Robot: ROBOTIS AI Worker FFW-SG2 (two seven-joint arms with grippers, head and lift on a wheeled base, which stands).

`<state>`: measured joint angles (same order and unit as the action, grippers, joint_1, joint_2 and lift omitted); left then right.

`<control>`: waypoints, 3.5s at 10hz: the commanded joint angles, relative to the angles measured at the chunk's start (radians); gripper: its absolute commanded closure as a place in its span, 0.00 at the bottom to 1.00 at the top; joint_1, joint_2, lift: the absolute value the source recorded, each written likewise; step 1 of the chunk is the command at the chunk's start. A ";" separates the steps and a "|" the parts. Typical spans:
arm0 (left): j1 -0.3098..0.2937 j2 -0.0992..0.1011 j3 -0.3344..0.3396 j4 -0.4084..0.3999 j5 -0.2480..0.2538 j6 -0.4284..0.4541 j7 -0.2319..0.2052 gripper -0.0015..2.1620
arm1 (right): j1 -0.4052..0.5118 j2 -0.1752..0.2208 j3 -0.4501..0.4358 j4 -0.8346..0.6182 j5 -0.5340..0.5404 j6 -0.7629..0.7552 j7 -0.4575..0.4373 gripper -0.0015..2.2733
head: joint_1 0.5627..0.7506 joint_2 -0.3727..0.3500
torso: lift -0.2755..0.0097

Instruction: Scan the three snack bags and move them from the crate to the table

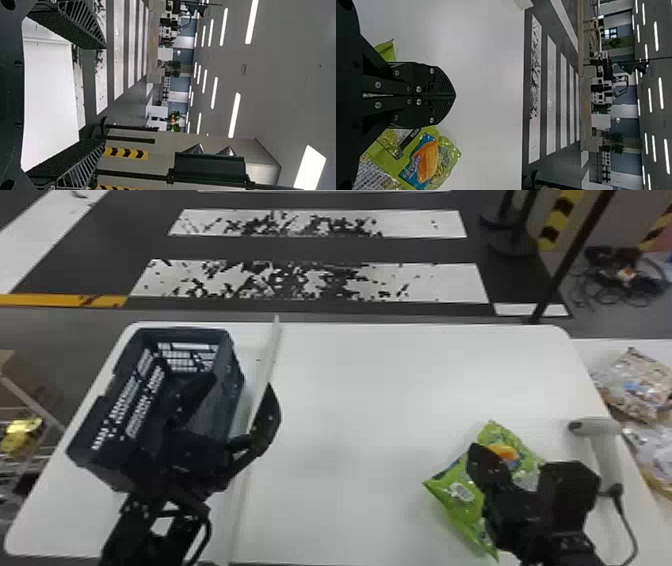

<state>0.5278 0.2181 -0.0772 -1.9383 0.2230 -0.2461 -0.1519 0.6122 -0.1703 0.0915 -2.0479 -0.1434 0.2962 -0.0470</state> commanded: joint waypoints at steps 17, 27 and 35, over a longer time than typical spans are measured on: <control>-0.046 0.006 -0.035 0.059 0.004 -0.031 0.000 0.01 | -0.203 -0.005 -0.239 0.436 -0.064 -0.064 -0.007 0.99 | 0.70 0.12 | 0.75; -0.060 0.003 -0.039 0.082 0.002 -0.028 0.000 0.01 | -0.077 0.012 -0.176 0.115 -0.067 -0.051 -0.036 0.99 | 0.70 0.25 | 0.75; -0.071 0.007 -0.058 0.096 0.009 -0.043 0.000 0.01 | 0.032 0.028 -0.093 0.133 -0.139 -0.153 -0.034 0.99 | 0.70 0.32 | 0.75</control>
<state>0.4560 0.2268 -0.1353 -1.8417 0.2315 -0.2876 -0.1522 0.6500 -0.1441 -0.0060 -1.9345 -0.2799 0.1578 -0.0813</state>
